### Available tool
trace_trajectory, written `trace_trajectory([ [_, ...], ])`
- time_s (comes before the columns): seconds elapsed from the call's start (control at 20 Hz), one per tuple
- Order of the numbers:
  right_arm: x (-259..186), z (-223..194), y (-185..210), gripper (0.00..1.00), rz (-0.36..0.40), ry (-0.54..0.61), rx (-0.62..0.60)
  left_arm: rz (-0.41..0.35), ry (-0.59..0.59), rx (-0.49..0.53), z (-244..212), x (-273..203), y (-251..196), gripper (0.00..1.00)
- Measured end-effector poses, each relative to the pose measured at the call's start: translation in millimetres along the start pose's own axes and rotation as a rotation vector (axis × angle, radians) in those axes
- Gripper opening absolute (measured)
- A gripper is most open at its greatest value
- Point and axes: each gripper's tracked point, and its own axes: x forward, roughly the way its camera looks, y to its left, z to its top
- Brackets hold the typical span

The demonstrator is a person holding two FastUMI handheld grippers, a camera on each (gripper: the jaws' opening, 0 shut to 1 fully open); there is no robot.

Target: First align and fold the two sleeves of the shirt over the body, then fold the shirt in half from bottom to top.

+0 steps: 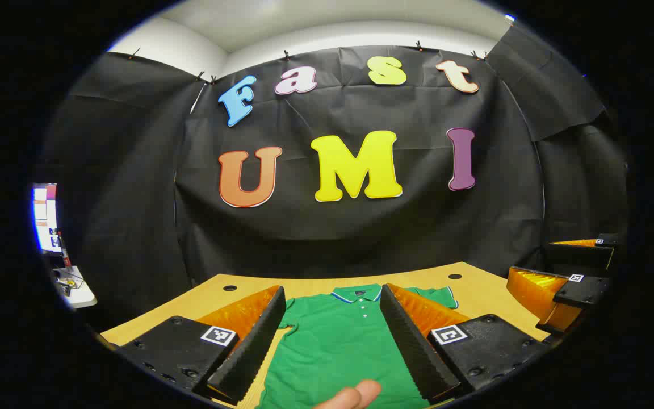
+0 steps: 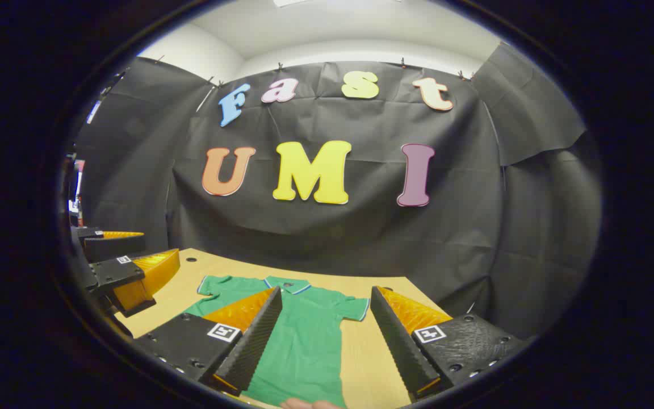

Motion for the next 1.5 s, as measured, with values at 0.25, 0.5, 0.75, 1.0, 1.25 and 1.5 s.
trace_trajectory([
  [0.25, 7.1, 0.3, 5.0, 0.95, 0.001, -0.005, -0.003, 0.015, 0.024, -0.024, -9.2, 9.3, 8.7, 1.0],
  [0.5, 13.0, -5.7, 10.1, 0.96, 0.006, 0.008, -0.033, 0.012, 0.065, -0.028, -21.1, 17.2, 10.8, 1.0],
  [0.75, 13.1, -12.2, 6.1, 0.96, 0.01, 0.027, -0.027, 0.047, 0.077, -0.027, -25.3, 22.6, 26.9, 1.0],
  [1.0, 11.4, -15.7, -0.6, 0.96, -0.012, 0.027, -0.024, 0.049, 0.084, -0.028, -27.1, 23.7, 28.0, 1.0],
  [1.25, 15.2, -28.6, -5.5, 0.95, -0.016, 0.044, -0.02, 0.037, 0.083, -0.013, -28.5, 24.8, 21.9, 1.0],
  [1.5, 32.6, -44.8, -26.9, 0.96, -0.04, 0.091, 0.037, 0.024, 0.09, -0.002, -32.4, 26.3, 15.8, 1.0],
])
